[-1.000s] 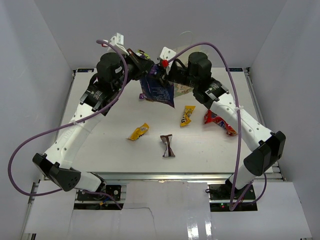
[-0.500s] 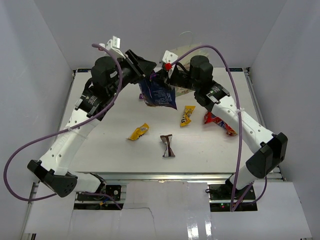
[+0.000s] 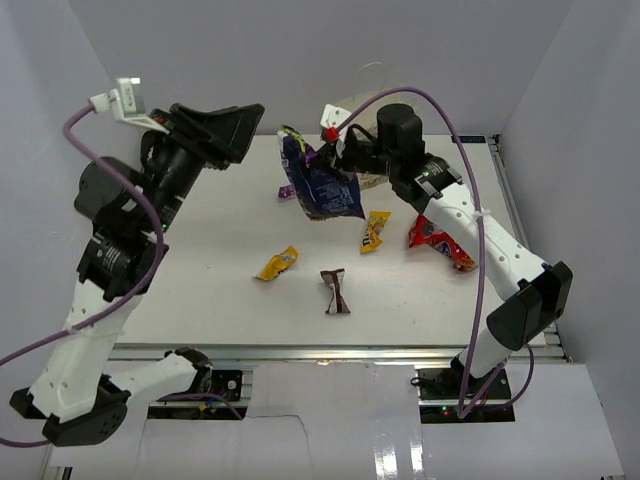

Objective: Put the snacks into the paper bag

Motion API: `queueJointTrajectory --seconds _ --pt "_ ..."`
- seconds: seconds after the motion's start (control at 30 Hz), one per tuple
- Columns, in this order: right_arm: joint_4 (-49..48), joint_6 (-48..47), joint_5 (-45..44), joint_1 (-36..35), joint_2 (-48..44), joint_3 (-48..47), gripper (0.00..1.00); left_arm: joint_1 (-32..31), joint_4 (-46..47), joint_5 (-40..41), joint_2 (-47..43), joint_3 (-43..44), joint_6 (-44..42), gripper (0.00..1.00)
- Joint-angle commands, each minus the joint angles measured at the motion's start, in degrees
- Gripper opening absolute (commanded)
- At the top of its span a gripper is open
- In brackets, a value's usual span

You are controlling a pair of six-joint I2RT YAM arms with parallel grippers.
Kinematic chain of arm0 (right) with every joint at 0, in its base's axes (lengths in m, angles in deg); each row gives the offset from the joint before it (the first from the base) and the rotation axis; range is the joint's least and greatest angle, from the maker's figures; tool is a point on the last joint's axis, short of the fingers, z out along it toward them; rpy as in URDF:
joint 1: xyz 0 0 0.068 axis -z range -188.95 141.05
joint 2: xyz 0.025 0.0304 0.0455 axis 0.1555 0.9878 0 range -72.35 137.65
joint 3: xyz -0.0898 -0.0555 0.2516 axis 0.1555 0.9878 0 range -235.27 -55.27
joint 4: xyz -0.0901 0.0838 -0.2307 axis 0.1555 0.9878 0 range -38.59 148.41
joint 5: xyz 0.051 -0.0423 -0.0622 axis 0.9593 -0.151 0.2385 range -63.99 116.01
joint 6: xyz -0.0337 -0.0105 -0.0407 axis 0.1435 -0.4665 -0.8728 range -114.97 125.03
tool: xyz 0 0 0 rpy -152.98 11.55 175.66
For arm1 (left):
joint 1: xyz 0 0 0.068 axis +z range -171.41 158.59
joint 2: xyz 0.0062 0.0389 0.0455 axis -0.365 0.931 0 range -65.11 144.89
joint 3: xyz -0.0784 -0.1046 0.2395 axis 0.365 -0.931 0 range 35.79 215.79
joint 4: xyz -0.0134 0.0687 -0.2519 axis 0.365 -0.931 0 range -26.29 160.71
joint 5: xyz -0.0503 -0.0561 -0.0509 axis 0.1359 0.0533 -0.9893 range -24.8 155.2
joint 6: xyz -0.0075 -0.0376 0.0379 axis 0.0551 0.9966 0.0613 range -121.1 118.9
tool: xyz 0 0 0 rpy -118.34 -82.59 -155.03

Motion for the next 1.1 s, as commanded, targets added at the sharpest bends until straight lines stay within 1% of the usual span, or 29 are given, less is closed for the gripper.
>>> queueJointTrajectory --seconds 0.0,0.03,0.07,0.1,0.13,0.2,0.23,0.27,0.33,0.37,0.47,0.53,0.57,0.6,0.8,1.07 --pt "-6.9 -6.08 -2.57 2.34 -0.55 -10.34 0.08 -0.14 0.47 2.98 -6.61 -6.66 -7.65 0.77" --pt "-6.63 -7.3 -3.71 2.78 0.68 -13.4 0.08 -0.14 0.3 3.68 -10.45 -8.79 -9.75 0.78" --pt "-6.19 -8.1 -4.33 3.39 1.3 -15.0 0.08 -0.14 0.21 4.73 -12.49 -10.98 -10.64 0.78" --pt "-6.01 -8.98 -5.38 3.66 2.0 -16.58 0.08 -0.14 -0.06 5.27 -14.6 -15.44 -11.43 0.78" --pt "-5.92 -10.55 -7.39 4.01 3.4 -19.9 0.08 -0.14 -0.93 5.97 -18.63 -17.57 -12.92 0.78" --pt "-5.84 -11.79 -9.68 4.28 5.34 -23.87 0.08 -0.14 -2.94 8.16 -22.43 -23.01 -14.07 0.78" --pt "-6.27 -12.75 -12.13 4.36 7.35 -27.81 0.08 -0.14 -3.74 8.96 -24.27 -24.52 -14.42 0.78" --pt "-7.23 -12.59 -13.9 4.45 8.41 -29.41 0.08 -0.14 -4.53 9.66 -27.6 -25.84 -15.3 0.78" --pt "-10.82 -12.59 -17.93 4.63 10.43 -31.96 0.08 -0.14 -7.17 11.59 -30.69 -29.09 -15.48 0.78" --pt "-12.59 -12.33 -19.61 4.54 10.97 -32.24 0.08 -0.14 -7.96 11.95 -33.32 -29.98 -15.74 0.78" --pt "-18.64 -12.67 -24.89 4.54 12.9 -33.73 0.08 -0.14 -10.77 13.01 -36.85 -32.53 -15.74 0.78" --pt "-20.5 -12.5 -29.09 4.54 14.65 -34.96 0.08 -0.14 -12.45 13.7 -39.84 -33.5 -15.83 0.78" --pt "-22.6 -12.67 -29.82 4.63 15.01 -35.23 0.08 -0.14 -12.8 13.97 -40.72 -34.55 -15.92 0.78" --pt "-23.84 -12.85 -33.48 4.45 15.54 -35.23 0.08 -0.05 -13.67 14.23 -42.12 -34.91 -16.18 0.78" --pt "-34.03 -12.85 -44.48 4.63 16.94 -33.3 0.08 -0.14 -16.23 15.03 -45.03 -36.75 -16.8 0.78" --pt "-41.69 -12.32 -54.16 4.63 18.97 -31.1 0.07 -0.14 -17.11 14.33 -47.4 -38.16 -15.92 0.78"
